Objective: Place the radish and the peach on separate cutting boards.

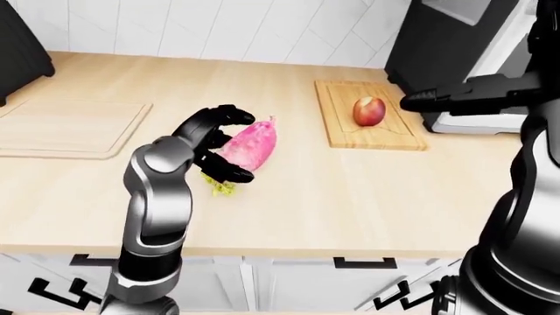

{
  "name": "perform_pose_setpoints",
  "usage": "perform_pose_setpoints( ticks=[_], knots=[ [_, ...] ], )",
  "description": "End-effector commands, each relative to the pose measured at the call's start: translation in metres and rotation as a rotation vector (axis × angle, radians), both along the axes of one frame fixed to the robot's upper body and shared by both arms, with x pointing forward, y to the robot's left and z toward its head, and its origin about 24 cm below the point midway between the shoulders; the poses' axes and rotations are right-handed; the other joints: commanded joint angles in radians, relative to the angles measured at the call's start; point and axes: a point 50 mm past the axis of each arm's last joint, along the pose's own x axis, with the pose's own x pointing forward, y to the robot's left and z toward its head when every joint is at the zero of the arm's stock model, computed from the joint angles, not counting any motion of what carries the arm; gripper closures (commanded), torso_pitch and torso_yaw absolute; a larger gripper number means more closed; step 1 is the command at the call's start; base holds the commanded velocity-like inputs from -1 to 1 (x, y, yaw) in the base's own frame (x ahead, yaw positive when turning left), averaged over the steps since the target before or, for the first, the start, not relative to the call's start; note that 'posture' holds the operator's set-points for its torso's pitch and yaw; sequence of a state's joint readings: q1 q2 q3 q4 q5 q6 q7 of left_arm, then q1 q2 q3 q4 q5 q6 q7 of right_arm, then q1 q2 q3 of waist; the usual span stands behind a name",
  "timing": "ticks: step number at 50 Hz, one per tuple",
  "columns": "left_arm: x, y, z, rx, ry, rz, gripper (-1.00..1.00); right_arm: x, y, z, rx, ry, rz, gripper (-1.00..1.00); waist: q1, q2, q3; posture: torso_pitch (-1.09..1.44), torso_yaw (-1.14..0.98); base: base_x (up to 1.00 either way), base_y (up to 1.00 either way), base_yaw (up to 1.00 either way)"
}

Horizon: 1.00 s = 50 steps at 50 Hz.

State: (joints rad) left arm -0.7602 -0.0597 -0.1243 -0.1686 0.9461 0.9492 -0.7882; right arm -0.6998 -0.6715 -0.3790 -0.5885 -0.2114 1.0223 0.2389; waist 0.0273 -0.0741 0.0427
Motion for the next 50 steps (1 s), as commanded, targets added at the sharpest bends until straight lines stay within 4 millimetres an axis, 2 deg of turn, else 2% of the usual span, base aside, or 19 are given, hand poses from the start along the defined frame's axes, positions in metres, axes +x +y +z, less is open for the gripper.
perform_pose_setpoints(
  ticks=[1, 4, 6, 8, 12, 14, 24, 34, 42, 50],
  knots=[
    [-0.002, -0.006, 0.007, -0.004, -0.003, -0.059, 0.10, -0.007, 0.000, 0.010, -0.028, -0.063, -0.014, -1.00, -0.001, -0.005, -0.018, 0.00, 0.00, 0.00, 0.00, 0.00],
    [-0.003, -0.002, 0.011, -0.002, -0.014, -0.046, 0.33, -0.006, 0.001, 0.011, -0.029, -0.063, -0.014, -1.00, -0.002, -0.004, -0.020, 0.00, 0.00, 0.00, 0.00, 0.00],
    [-0.004, 0.000, 0.013, 0.001, -0.020, -0.039, 0.33, -0.006, 0.001, 0.010, -0.030, -0.062, -0.015, -1.00, -0.003, -0.004, -0.020, 0.00, 0.00, 0.00, 0.00, 0.00],
    [-0.004, 0.003, 0.016, 0.006, -0.028, -0.029, 0.50, -0.006, 0.001, 0.010, -0.028, -0.062, -0.015, -1.00, -0.003, -0.003, -0.020, 0.00, 0.00, 0.00, 0.00, 0.00],
    [-0.005, 0.006, 0.022, 0.011, -0.041, -0.018, 0.69, -0.006, 0.002, 0.009, -0.029, -0.061, -0.012, -1.00, -0.003, -0.003, -0.021, 0.00, 0.00, 0.00, 0.00, 0.00],
    [-0.005, 0.007, 0.026, 0.015, -0.051, -0.013, 0.98, -0.006, 0.002, 0.009, -0.030, -0.060, -0.014, -1.00, -0.003, -0.002, -0.021, 0.00, 0.00, 0.00, 0.00, 0.00],
    [-0.011, 0.015, 0.051, 0.027, -0.109, 0.009, 1.00, -0.005, 0.002, 0.009, -0.028, -0.061, -0.014, -1.00, 0.000, -0.003, -0.017, 0.00, 0.00, 0.00, 0.00, 0.00],
    [-0.012, 0.036, 0.090, 0.041, -0.210, 0.065, 1.00, -0.004, 0.002, 0.008, -0.028, -0.060, -0.010, -1.00, 0.002, -0.003, -0.006, 0.00, 0.00, 0.00, 0.00, 0.00],
    [-0.011, 0.040, 0.102, 0.037, -0.250, 0.083, 1.00, -0.004, 0.002, 0.008, -0.025, -0.059, -0.009, -1.00, 0.004, -0.003, -0.001, 0.00, 0.00, 0.00, 0.00, 0.00],
    [-0.011, 0.069, 0.118, 0.063, -0.318, 0.175, 1.00, -0.003, 0.004, 0.007, -0.028, -0.058, -0.007, -1.00, 0.000, 0.000, 0.002, 0.00, 0.00, 0.00, 0.00, 0.00]
  ],
)
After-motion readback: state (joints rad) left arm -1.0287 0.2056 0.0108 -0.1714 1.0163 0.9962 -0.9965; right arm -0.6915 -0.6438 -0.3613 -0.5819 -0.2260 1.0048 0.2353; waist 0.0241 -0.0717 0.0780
